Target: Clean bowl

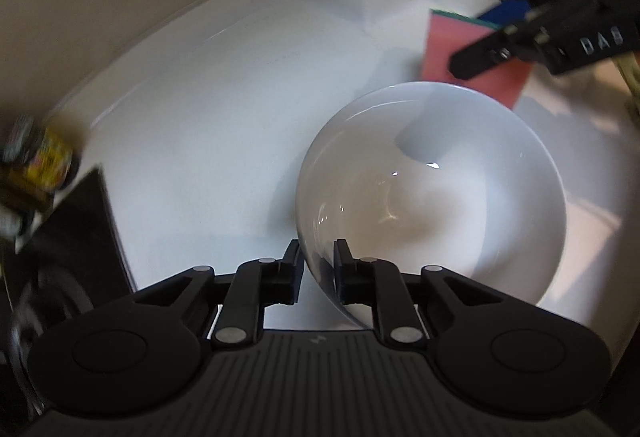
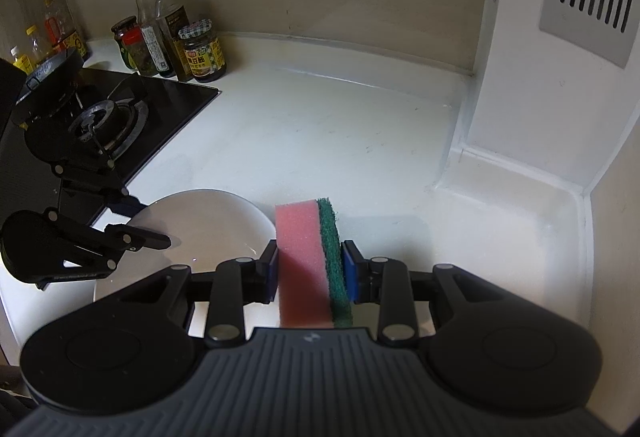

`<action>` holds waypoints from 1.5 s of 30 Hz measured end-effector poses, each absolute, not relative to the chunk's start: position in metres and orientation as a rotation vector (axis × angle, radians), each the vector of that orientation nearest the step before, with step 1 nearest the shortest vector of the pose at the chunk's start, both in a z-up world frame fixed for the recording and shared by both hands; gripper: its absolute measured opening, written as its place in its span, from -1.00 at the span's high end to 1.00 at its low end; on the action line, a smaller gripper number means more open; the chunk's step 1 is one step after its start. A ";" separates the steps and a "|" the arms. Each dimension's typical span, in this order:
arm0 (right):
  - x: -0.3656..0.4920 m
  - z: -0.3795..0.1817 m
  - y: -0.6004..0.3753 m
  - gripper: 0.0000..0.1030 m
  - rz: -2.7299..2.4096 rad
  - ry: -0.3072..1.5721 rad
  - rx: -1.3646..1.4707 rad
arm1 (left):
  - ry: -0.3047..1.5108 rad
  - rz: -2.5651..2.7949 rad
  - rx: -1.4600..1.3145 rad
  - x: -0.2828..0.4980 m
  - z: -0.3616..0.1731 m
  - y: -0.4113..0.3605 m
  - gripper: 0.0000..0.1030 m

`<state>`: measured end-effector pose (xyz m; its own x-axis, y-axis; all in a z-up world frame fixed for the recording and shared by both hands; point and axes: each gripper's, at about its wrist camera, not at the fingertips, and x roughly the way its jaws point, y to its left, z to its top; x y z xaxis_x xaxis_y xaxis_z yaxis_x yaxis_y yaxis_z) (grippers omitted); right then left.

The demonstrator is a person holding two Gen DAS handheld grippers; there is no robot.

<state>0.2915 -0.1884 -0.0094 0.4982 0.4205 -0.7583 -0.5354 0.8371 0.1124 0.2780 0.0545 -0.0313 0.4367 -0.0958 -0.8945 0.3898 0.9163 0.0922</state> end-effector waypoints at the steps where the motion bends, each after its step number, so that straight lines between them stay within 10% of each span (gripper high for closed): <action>1: 0.291 -0.010 -0.189 0.46 0.581 0.875 -0.142 | 1.094 -0.272 0.252 0.276 -0.030 0.057 0.65; 20: 0.295 -0.009 -0.183 0.46 0.631 0.884 -0.159 | 1.078 -0.472 0.514 0.284 -0.038 0.035 0.62; 34: 0.284 -0.010 -0.191 0.46 0.629 0.868 -0.121 | 1.106 -0.180 0.143 0.275 -0.043 0.049 0.61; 45: 0.290 -0.009 -0.177 0.46 0.638 0.864 -0.179 | 1.038 -0.430 0.572 0.280 -0.044 0.030 0.51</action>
